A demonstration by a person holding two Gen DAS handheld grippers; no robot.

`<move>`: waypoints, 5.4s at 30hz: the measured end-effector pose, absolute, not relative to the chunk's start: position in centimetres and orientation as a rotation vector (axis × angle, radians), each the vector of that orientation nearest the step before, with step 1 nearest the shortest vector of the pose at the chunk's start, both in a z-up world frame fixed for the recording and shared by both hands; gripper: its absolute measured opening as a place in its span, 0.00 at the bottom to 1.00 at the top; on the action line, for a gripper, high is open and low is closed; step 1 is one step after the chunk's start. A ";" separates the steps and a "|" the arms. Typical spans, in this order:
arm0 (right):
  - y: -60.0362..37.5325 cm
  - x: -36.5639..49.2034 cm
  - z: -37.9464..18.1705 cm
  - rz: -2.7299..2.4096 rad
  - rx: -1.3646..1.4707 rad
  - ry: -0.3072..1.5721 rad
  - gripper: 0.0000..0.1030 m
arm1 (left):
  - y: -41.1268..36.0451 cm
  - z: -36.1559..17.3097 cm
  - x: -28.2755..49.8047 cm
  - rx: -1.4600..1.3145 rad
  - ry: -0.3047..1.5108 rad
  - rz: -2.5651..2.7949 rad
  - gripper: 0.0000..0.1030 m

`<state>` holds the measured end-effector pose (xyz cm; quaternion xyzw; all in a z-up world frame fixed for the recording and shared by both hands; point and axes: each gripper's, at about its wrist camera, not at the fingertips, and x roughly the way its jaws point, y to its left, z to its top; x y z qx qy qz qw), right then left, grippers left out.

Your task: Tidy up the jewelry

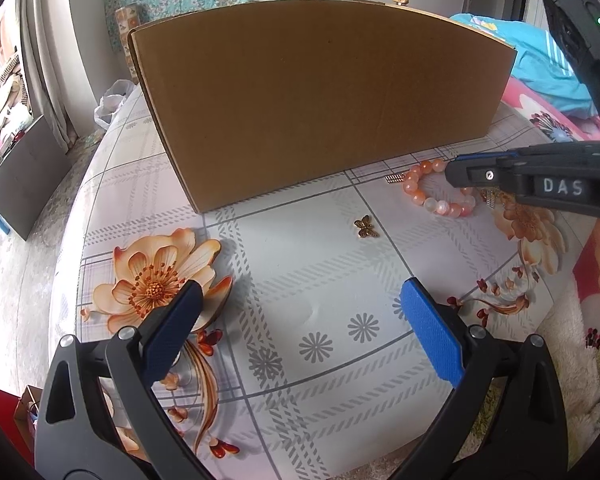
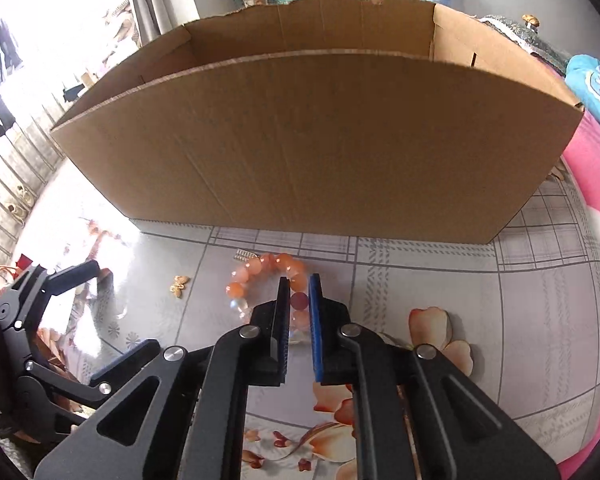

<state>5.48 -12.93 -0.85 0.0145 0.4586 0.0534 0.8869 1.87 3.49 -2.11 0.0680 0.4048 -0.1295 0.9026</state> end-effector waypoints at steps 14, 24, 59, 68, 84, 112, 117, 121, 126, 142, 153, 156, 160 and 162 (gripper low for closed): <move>-18.8 5.2 3.6 -0.020 0.074 0.841 0.09 | 3.3 -2.2 2.2 0.145 0.836 -0.273 0.93; -24.4 5.0 1.5 -0.143 0.171 0.851 0.17 | 3.2 -2.2 2.3 0.148 0.839 -0.275 0.93; -18.1 -1.5 1.2 0.105 0.169 0.809 0.25 | -0.5 -1.4 3.9 0.229 0.766 -0.417 0.05; -17.6 -1.3 1.1 0.121 0.149 0.827 0.25 | 0.8 -1.3 3.4 0.193 0.781 -0.411 0.05; -16.3 2.9 -1.9 0.077 0.101 0.956 0.25 | 2.0 -1.4 3.0 0.151 0.771 -0.422 0.05; -13.6 2.6 0.8 0.099 0.033 0.885 0.03 | 2.9 -1.2 3.5 0.092 0.777 -0.436 0.00; -13.3 3.8 0.2 0.097 0.008 0.922 0.27 | 3.1 -1.3 3.6 0.070 0.781 -0.444 0.00; -13.0 4.8 -0.7 0.101 -0.010 0.955 0.27 | 3.7 -1.3 3.5 0.032 0.781 -0.476 0.00; -12.8 5.3 -1.4 0.077 -0.053 0.982 0.11 | 3.7 -1.1 2.8 0.080 0.759 -0.490 0.11; -15.4 3.9 1.5 0.120 0.113 0.904 0.07 | 1.2 -1.5 3.3 0.254 0.794 -0.437 0.08; -16.4 2.8 4.1 0.173 0.209 0.798 0.07 | 1.7 -0.3 3.6 0.214 0.808 -0.431 0.00; -16.7 2.5 5.5 0.191 0.212 0.764 0.07 | 2.1 1.2 2.9 0.190 0.785 -0.447 0.00; -17.3 2.6 7.9 0.226 0.223 0.711 0.07 | 2.6 4.5 1.9 0.150 0.721 -0.498 0.00; -17.3 2.9 9.5 0.245 0.212 0.677 0.07 | 2.8 6.8 1.7 0.126 0.672 -0.530 0.00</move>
